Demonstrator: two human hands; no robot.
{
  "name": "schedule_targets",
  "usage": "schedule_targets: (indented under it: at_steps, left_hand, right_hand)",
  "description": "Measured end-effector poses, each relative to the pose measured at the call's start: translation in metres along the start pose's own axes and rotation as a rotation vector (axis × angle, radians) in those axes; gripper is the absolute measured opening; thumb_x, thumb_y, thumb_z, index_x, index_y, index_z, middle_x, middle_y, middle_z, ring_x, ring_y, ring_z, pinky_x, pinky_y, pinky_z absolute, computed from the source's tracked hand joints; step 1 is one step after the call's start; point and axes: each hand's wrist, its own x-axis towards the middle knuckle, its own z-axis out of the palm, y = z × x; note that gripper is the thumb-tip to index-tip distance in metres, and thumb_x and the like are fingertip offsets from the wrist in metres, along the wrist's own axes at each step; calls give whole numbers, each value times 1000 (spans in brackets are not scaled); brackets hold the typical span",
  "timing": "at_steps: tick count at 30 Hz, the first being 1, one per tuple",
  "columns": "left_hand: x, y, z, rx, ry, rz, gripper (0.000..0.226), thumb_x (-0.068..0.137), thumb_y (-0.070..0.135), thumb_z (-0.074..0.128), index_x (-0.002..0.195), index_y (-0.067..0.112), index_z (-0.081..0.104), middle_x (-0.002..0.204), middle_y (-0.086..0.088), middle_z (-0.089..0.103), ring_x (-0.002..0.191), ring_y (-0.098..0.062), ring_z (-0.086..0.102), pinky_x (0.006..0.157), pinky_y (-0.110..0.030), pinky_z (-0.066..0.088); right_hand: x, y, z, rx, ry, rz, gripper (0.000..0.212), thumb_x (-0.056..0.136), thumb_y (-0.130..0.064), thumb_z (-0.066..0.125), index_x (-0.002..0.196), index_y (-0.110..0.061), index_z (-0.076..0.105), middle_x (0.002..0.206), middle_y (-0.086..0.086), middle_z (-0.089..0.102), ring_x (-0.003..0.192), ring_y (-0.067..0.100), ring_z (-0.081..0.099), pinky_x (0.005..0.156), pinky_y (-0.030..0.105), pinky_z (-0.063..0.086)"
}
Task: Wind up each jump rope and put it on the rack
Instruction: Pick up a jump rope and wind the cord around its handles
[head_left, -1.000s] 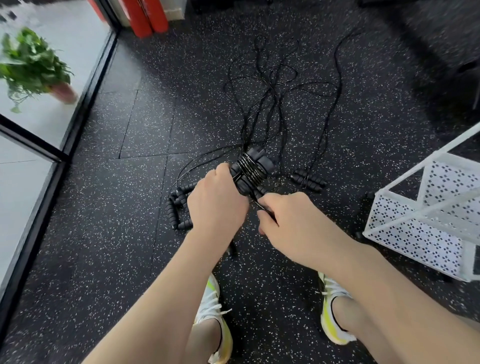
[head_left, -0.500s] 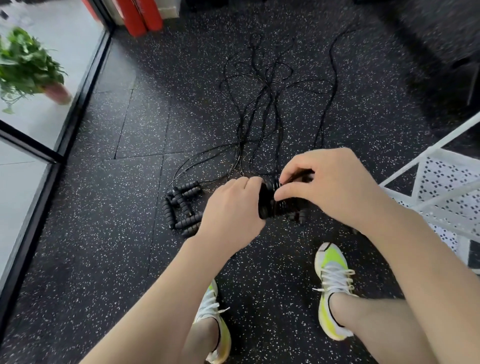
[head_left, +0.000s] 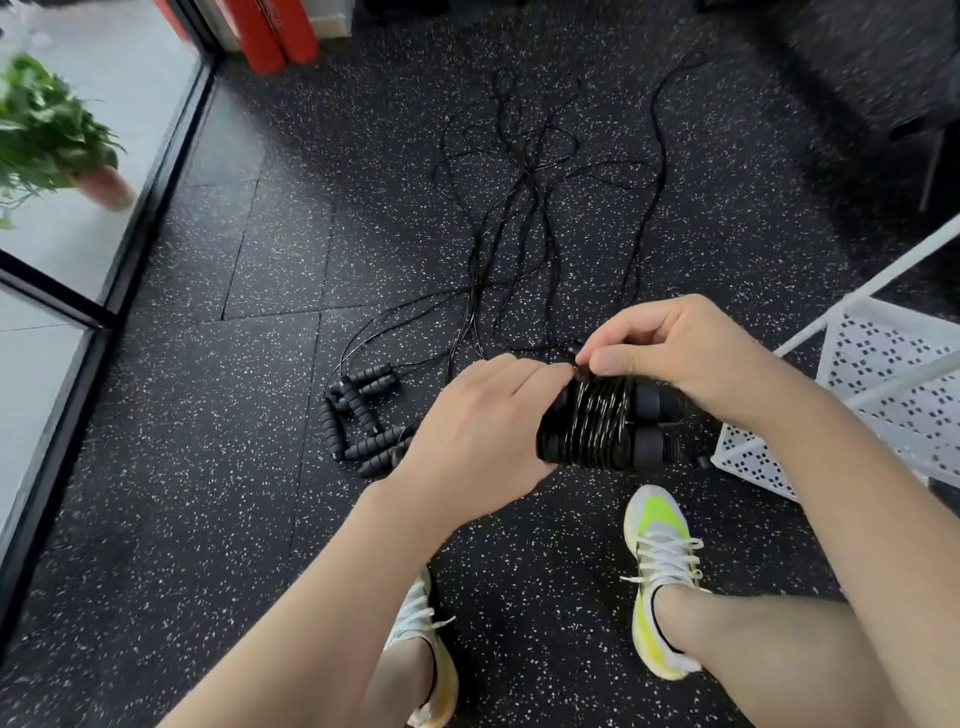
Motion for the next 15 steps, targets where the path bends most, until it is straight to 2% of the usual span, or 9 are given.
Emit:
schedule_targets:
  at_steps: [2,4,6,7,8,10,12,15]
  left_hand:
    - [0,1,-2,-46,75,-20,38,79,26,62,112,9,69,95,-1,70,84,-24,61,81,-36,48]
    - [1,3,-7,-94,146,-75,41,75,18,74,115,9,69,99,-2,71,90,-21,59,85,-29,44]
    - [3,4,-12,-111,194,-173,47,70,12,83,115,13,69,101,0,71,95,-15,55,86,-19,37]
    - [4,3,-14,-98,211,-220,48,69,11,84,115,14,69,100,1,71,95,-13,53,84,-16,33]
    - [5,2,-16,-72,222,-263,48,69,12,84,115,16,69,100,2,71,95,-11,52,82,-14,30]
    - [8,-1,-16,-21,236,-356,51,69,17,84,118,18,68,101,4,70,95,-10,51,81,-13,27]
    - [10,-3,-17,-1,233,-474,51,72,27,83,120,24,66,104,9,69,97,-10,54,81,-15,29]
    - [13,-4,-19,15,190,-595,42,79,25,75,119,26,64,105,9,67,98,-18,60,78,-25,36]
  right_hand:
    - [2,5,2,145,-22,24,13,80,-20,72,88,-13,80,84,4,77,77,10,70,70,20,55]
    - [6,11,8,249,9,41,13,90,-8,65,88,-9,78,85,5,76,78,14,70,69,27,57]
    - [9,19,18,279,56,72,34,93,8,54,81,-14,77,81,9,72,74,28,65,66,46,55]
    - [10,23,24,251,55,59,38,92,13,50,79,-13,74,77,12,67,71,31,59,62,54,50]
    - [10,24,31,236,46,42,37,92,16,46,77,-10,68,72,12,61,67,29,53,58,51,46]
    - [11,26,46,252,63,52,33,95,16,39,75,-4,57,63,8,53,59,22,43,47,36,39]
    - [11,23,61,293,76,108,30,102,6,40,78,-2,57,64,5,55,57,14,41,46,24,33]
    - [12,27,77,120,46,132,24,105,-13,47,85,-14,61,65,-1,54,58,15,41,50,28,34]
